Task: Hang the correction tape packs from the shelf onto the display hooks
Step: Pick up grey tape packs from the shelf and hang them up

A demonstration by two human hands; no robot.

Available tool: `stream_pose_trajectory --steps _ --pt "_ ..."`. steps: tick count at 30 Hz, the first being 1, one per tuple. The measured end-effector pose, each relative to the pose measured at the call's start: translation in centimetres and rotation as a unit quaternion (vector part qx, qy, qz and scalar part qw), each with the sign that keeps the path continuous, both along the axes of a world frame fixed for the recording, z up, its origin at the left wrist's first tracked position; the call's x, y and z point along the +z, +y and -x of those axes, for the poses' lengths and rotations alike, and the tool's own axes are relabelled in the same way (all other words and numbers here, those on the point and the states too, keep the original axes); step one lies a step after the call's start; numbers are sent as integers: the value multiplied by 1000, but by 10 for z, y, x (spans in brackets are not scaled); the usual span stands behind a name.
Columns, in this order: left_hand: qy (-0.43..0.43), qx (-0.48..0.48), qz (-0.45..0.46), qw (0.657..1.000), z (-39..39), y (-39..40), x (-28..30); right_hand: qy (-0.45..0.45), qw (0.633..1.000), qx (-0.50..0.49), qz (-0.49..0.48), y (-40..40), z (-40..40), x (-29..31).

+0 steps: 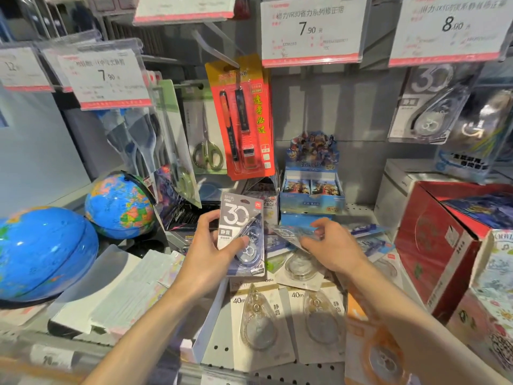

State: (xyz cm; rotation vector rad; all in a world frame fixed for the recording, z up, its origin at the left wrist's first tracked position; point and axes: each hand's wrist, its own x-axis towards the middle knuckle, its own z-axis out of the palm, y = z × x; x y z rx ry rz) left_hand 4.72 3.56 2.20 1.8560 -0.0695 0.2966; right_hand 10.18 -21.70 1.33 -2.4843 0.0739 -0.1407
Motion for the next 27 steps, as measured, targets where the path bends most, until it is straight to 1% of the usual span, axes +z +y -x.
stream_pose_trajectory --steps 3,5,7,10,15,20,21,25,27 --pt "2 7 18 1000 0 0 0 -39 998 -8 -54 -7 15 7" --pt "9 5 31 999 -1 -3 0 -75 991 -6 -111 -10 25 9" --pt "8 -1 55 998 -3 -7 -1 -105 980 12 -166 -10 35 9" --pt "8 -15 101 995 -6 -15 -2 -129 969 55 -202 -3 47 7" --pt "15 -45 133 990 -9 -25 -2 -107 969 130 -180 5 56 1" --pt "11 -41 133 990 -10 -28 -4 -111 970 161 -148 2 59 3" --pt "10 -41 133 990 -10 -27 -4 -100 968 163 -161 1 59 5" --pt "7 -63 134 989 -4 -22 -1 -38 949 161 -269 -4 56 6" --pt "2 -74 140 987 -2 -20 -2 -2 943 158 -292 -4 54 7"
